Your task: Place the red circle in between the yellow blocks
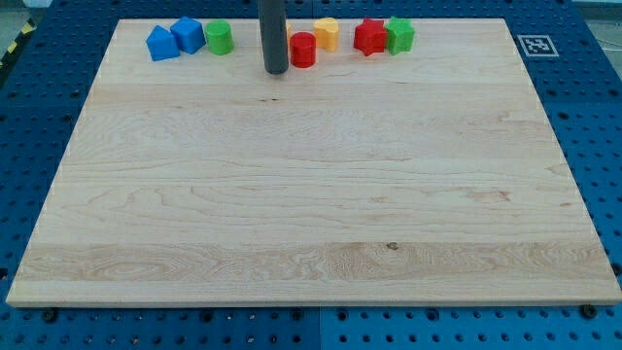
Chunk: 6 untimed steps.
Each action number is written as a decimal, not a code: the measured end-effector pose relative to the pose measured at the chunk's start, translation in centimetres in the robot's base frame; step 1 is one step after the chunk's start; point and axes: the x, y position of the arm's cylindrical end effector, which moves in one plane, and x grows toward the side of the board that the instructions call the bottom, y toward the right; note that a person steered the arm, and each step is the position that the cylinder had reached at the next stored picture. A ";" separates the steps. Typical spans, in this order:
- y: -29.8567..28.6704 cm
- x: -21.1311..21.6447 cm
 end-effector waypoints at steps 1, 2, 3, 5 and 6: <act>3.0 0.6; 6.1 -0.1; 6.2 -2.2; 5.6 -1.0; 4.7 -0.6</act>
